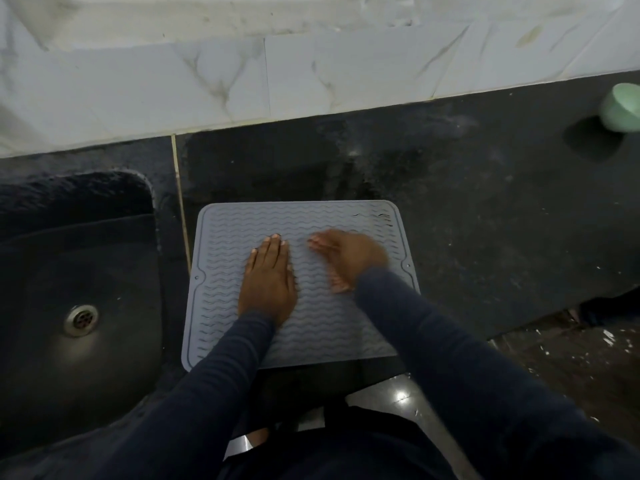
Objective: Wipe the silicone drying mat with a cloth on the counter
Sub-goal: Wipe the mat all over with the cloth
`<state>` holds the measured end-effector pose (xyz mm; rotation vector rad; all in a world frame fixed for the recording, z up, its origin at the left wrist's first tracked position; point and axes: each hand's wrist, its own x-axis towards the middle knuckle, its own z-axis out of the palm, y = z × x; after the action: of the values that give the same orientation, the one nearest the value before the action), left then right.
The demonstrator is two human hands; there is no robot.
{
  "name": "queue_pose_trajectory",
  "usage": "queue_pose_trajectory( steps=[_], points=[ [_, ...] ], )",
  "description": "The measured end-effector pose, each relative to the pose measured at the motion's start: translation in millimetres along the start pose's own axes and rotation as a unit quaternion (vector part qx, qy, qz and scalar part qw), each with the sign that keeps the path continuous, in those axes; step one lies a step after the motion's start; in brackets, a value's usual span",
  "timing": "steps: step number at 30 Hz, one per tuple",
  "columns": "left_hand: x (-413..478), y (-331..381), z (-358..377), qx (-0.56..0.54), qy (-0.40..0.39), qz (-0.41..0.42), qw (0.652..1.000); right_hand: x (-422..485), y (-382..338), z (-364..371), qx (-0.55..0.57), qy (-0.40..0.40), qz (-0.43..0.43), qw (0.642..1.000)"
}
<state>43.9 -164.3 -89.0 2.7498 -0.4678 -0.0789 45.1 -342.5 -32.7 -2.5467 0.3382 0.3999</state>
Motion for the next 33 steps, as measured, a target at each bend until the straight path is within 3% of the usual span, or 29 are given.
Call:
queue_pose_trajectory(
  steps=[3,6,9,12,16,21,23,25,28,33],
  points=[
    [0.0,0.3,-0.2,0.000,-0.010,-0.002,1.000,2.7,65.5,-46.1,-0.039,0.046,0.109,0.992],
    [-1.1,2.3,-2.2,0.005,-0.006,-0.005,1.000,18.9,70.3,-60.4,-0.061,0.067,0.176,0.980],
    [1.1,3.1,-2.7,0.013,-0.018,-0.003,1.000,25.8,-0.1,-24.6,-0.010,0.053,0.074,0.996],
    [2.0,0.8,-2.1,-0.006,-0.024,-0.008,1.000,9.3,-58.0,27.4,-0.005,-0.010,-0.035,0.999],
    [1.1,-2.0,1.3,0.008,-0.016,-0.004,1.000,-0.5,6.2,-4.3,0.022,0.000,0.016,1.000],
    [1.3,-0.7,2.2,0.008,-0.009,-0.003,1.000,19.8,83.6,-57.2,-0.074,0.069,0.157,0.982],
    [1.1,-0.1,1.6,0.009,-0.007,-0.008,1.000,23.2,54.1,-46.2,-0.049,0.077,0.132,0.987],
    [1.4,0.8,1.3,0.014,-0.009,-0.007,1.000,22.8,8.8,-16.3,0.003,0.077,0.047,0.996],
    [3.6,0.1,1.3,0.006,-0.010,-0.010,1.000,21.9,-45.2,33.6,0.000,-0.005,-0.078,0.997],
    [2.3,-0.9,1.3,0.003,-0.015,-0.010,1.000,17.5,12.9,-12.6,0.019,0.021,-0.006,1.000]
  ],
)
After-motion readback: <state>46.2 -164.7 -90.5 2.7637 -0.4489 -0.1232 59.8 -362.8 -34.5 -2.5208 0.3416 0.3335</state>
